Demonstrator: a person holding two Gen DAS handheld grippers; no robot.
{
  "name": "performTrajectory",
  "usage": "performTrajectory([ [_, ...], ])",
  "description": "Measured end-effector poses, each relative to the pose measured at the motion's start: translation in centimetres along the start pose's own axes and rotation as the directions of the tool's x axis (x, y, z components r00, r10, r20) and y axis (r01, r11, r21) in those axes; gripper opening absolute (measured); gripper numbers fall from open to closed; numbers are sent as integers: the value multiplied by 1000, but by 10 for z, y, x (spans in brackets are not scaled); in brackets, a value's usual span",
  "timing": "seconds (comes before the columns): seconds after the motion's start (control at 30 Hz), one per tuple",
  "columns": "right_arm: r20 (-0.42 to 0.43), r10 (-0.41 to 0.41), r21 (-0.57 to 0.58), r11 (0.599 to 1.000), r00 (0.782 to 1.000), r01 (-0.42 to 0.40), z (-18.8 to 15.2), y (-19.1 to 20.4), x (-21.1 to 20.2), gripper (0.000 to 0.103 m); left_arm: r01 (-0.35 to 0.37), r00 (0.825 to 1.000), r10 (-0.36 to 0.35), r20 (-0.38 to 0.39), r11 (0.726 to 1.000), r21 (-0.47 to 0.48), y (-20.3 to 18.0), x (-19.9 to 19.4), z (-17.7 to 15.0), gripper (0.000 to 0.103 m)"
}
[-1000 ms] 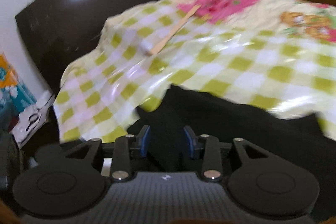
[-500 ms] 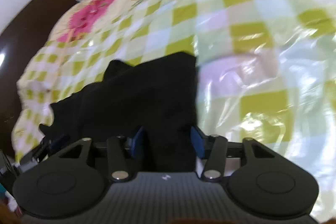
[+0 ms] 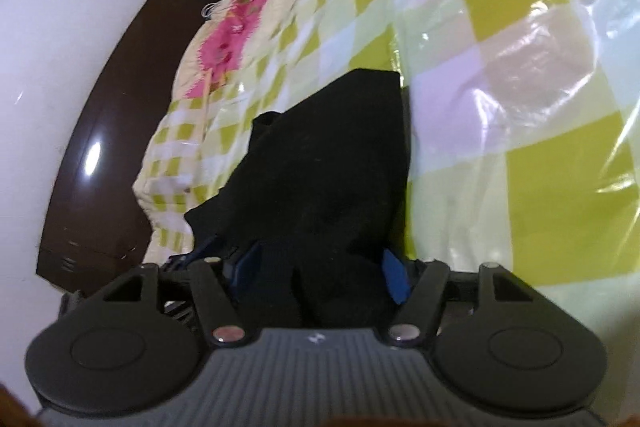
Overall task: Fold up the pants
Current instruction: 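Grasp the edge of the folded pants again with the right tool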
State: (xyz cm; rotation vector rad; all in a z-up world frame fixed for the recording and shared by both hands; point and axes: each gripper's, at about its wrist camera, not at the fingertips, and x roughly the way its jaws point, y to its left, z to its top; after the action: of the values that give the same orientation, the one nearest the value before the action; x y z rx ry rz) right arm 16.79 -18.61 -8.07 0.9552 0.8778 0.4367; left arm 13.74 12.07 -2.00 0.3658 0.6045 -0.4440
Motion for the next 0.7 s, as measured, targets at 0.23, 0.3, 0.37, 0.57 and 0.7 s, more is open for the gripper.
performTrajectory([
  [0.23, -22, -32, 25, 999, 999, 33, -10, -14, -25, 40, -6, 1000, 7, -28, 999, 36, -11, 4, 1, 59],
  [0.3, -49, -42, -11, 999, 998, 41, -8, -10, -17, 42, -4, 1000, 5, -28, 999, 38, -12, 5, 2, 59],
  [0.37, -68, -8, 4, 1000, 998, 8, -4, -12, -3, 45, -1, 1000, 2, -27, 1000, 31, -10, 4, 3, 59],
  [0.57, -97, 19, 2, 1000, 995, -19, 4, -20, 1, 42, 30, 999, -30, -19, 1000, 8, -5, 7, -2, 59],
  [0.7, -97, 92, 18, 996, 991, -91, 0, -4, -5, 51, 38, 999, -38, -14, 999, 9, -3, 4, -2, 60],
])
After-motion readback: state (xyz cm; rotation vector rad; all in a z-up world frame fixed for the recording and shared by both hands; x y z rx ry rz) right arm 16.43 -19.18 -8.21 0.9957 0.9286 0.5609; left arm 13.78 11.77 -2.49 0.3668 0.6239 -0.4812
